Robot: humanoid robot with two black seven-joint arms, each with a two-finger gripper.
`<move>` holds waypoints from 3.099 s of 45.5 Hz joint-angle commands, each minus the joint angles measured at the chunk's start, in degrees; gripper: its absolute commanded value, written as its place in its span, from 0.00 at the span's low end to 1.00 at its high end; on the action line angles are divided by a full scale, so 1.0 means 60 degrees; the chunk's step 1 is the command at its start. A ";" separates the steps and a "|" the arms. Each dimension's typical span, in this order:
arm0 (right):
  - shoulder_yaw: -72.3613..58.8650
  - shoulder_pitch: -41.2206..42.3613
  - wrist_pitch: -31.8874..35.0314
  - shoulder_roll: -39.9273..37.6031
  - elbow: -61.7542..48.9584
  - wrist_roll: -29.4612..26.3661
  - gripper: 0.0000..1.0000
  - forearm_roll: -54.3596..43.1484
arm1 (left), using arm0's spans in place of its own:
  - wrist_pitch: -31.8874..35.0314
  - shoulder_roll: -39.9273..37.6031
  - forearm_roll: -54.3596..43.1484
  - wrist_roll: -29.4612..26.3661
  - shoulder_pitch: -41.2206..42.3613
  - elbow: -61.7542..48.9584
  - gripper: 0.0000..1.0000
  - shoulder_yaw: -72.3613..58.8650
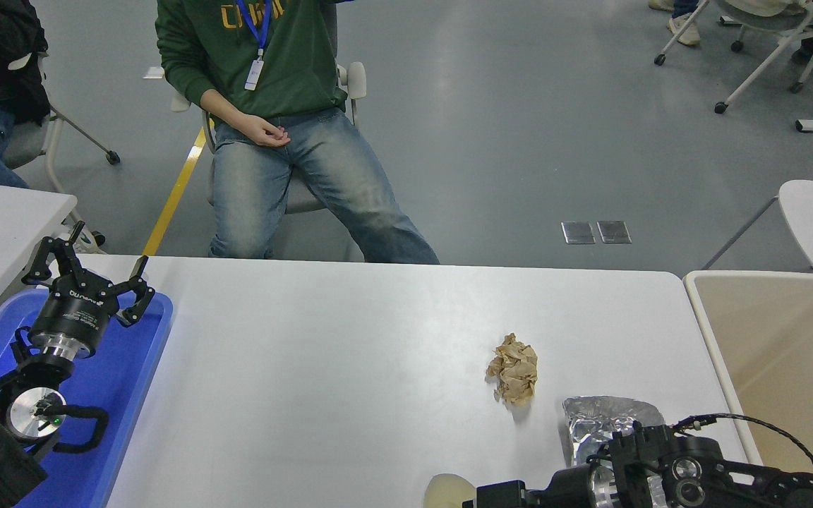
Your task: Clean the table surface
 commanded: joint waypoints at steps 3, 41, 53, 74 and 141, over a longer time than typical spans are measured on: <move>-0.0088 -0.0035 0.0000 0.0263 -0.0153 0.0020 0.96 -0.0436 | 0.0000 -0.0001 0.0000 0.0000 0.0000 0.0000 1.00 0.0000; -0.0073 0.0067 0.0264 0.0264 -0.0344 -0.0053 0.00 -0.1580 | 0.0000 -0.0001 0.0000 0.0000 0.0000 0.0000 1.00 0.0000; 0.0088 0.0082 0.0264 -0.0102 -0.0227 -0.0053 0.00 -0.1448 | 0.0000 0.0013 0.0000 0.0000 0.0000 0.0000 1.00 0.0000; 0.0966 0.0199 0.0410 -0.2430 0.0900 -0.0083 0.00 -0.0540 | 0.0000 -0.0001 0.0000 0.0000 0.0000 0.0000 1.00 0.0000; 0.1567 0.4755 0.3809 -0.9141 0.1663 -0.0097 0.00 0.2903 | 0.0000 0.0014 0.0000 0.0000 0.0000 0.0000 1.00 0.0000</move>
